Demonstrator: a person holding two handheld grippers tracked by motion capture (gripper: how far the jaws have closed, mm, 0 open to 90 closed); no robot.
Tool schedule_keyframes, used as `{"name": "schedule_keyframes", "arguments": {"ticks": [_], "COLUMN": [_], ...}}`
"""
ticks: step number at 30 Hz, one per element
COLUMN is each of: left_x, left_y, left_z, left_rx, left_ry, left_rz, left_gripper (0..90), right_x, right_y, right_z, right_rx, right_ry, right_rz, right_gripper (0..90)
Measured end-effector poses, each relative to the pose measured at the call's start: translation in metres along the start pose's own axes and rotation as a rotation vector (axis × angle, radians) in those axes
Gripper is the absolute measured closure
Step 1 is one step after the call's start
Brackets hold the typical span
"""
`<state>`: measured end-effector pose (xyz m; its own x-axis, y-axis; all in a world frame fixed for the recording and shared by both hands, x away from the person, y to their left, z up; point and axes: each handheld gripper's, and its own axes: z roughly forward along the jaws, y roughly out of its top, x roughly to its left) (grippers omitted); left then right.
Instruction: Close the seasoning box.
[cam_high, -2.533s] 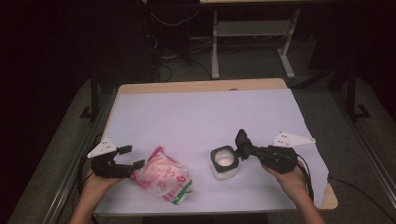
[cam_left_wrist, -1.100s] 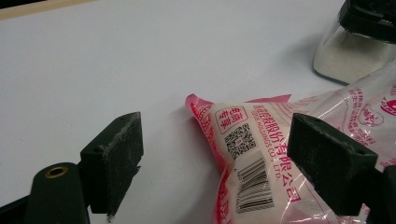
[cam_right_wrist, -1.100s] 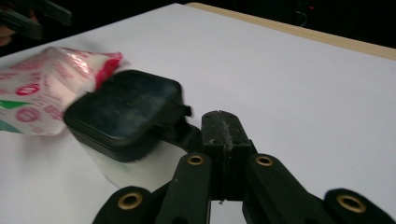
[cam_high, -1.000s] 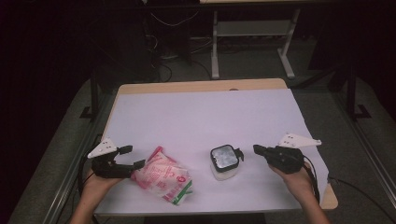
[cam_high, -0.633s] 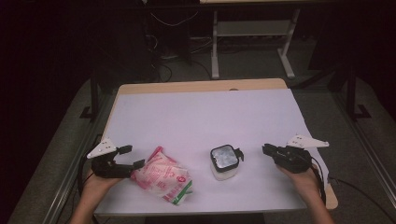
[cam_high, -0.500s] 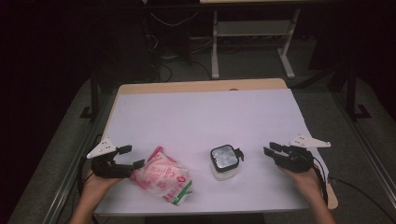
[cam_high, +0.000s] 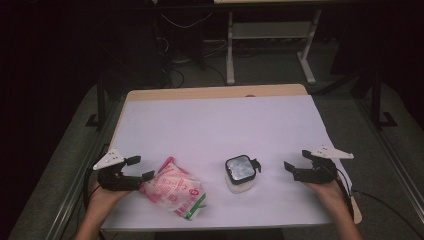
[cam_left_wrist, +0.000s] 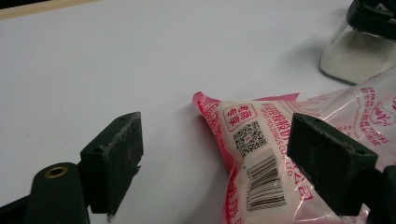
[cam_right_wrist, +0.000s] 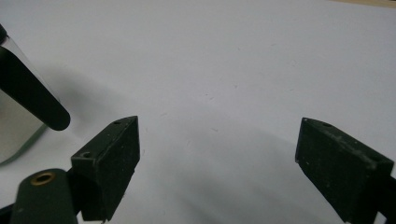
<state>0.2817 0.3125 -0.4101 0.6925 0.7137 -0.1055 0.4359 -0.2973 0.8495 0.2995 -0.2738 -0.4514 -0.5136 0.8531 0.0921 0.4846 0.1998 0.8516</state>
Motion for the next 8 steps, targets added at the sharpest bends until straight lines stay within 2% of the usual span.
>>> {"name": "schedule_keyframes", "arguments": {"ticks": [8], "left_x": [0.0], "left_y": [0.0001], "left_z": [0.0008], "left_rx": [0.002], "left_ry": [0.0], "left_rz": [0.007], "left_gripper": [18.2], "right_x": [0.0034], "right_y": [0.0013], "right_z": [-0.0001], "right_rx": [-0.009], "right_ry": [0.009], "right_rz": [-0.006], "right_gripper": [13.6]}}
